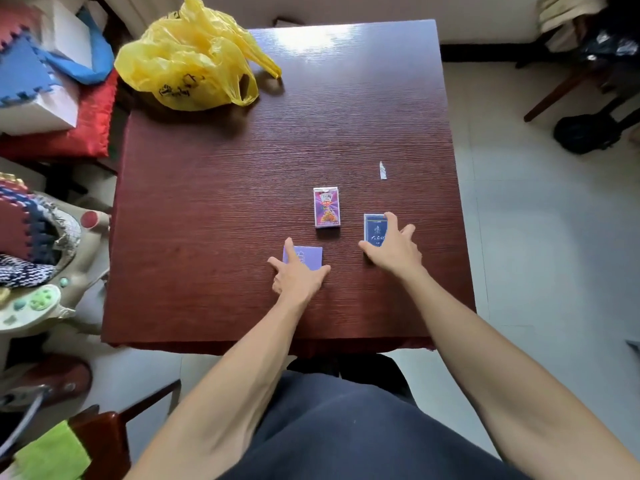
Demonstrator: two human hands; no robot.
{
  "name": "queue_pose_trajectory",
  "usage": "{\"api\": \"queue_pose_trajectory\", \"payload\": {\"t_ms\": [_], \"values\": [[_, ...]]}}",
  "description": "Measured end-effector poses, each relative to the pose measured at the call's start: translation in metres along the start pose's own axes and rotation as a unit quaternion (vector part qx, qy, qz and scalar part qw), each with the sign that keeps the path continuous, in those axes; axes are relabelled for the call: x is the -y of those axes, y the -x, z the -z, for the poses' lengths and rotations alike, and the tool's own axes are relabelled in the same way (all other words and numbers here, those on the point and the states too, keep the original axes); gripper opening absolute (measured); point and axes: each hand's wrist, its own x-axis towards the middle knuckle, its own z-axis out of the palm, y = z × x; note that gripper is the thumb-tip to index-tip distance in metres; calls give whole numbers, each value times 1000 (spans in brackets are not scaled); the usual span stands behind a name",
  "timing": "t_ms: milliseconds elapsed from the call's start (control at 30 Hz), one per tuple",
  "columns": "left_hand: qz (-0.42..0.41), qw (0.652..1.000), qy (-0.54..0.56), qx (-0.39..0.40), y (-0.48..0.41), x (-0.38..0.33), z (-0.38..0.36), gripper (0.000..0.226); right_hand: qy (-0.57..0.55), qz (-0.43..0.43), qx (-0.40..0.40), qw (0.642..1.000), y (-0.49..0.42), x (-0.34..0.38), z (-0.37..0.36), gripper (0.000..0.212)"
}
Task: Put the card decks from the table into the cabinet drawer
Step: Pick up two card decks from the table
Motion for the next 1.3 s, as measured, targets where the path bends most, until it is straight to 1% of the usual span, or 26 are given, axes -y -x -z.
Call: {"api": "queue_pose_trajectory", "payload": {"t_ms": [67, 133, 267, 333, 400, 500, 633, 700, 800, 867, 933, 967, 1033, 1100, 1167, 1200, 1300], "values": [[-17, 1000, -4, -10, -4, -1, -2, 108, 5, 2, -8, 1000, -7, 5, -4, 88], [-37, 999, -9, -18, -8, -4, -4, 98, 9, 1, -6, 1000, -15, 10, -7, 87], [-88, 995, -45, -15, -11, -4, -6, 72, 40, 2, 2, 999, -23, 16, -14, 77], [-117, 991, -68, -12, -11, -1, -6, 64, 52, 5, -4, 999, -25, 15, -16, 72], [-145, 985, -91, -7, -12, 4, -6, 56, 57, 6, -8, 998, -25, 13, -18, 70], [-174, 977, -119, -15, -10, 12, -4, 34, 54, 1, 1, 999, -25, 11, -18, 69], [-200, 964, -169, -50, -9, 18, -6, 25, 36, -7, 15, 999, -22, 8, -18, 70], [-202, 962, -173, -59, -10, 20, -8, 25, 13, -14, 17, 1000, -19, 5, -18, 68], [-191, 971, -131, -51, -8, 20, -7, 27, -46, -28, 14, 998, -12, -3, -18, 69], [-185, 980, -63, -37, -8, 23, -2, 24, -116, -44, 21, 992, -3, -10, -14, 70], [-182, 982, 54, -5, -6, 27, 4, 25, -214, -67, 41, 974, 7, -20, -11, 69], [-180, 976, 122, 13, -5, 30, 7, 31, -264, -78, 55, 960, 13, -26, -9, 65], [-158, 953, 251, 61, 1, 35, 13, 49, -352, -92, 99, 926, 26, -41, -7, 57], [-119, 924, 343, 124, 10, 43, 13, 65, -430, -100, 158, 883, 43, -60, -5, 57], [-71, 901, 396, 163, 24, 54, 11, 73, -494, -102, 208, 838, 63, -83, -5, 62], [-48, 890, 417, 179, 33, 60, 10, 74, -519, -101, 226, 818, 74, -95, -6, 63], [-10, 864, 449, 228, 59, 79, 4, 60, -581, -104, 258, 765, 106, -128, -11, 58]]}}
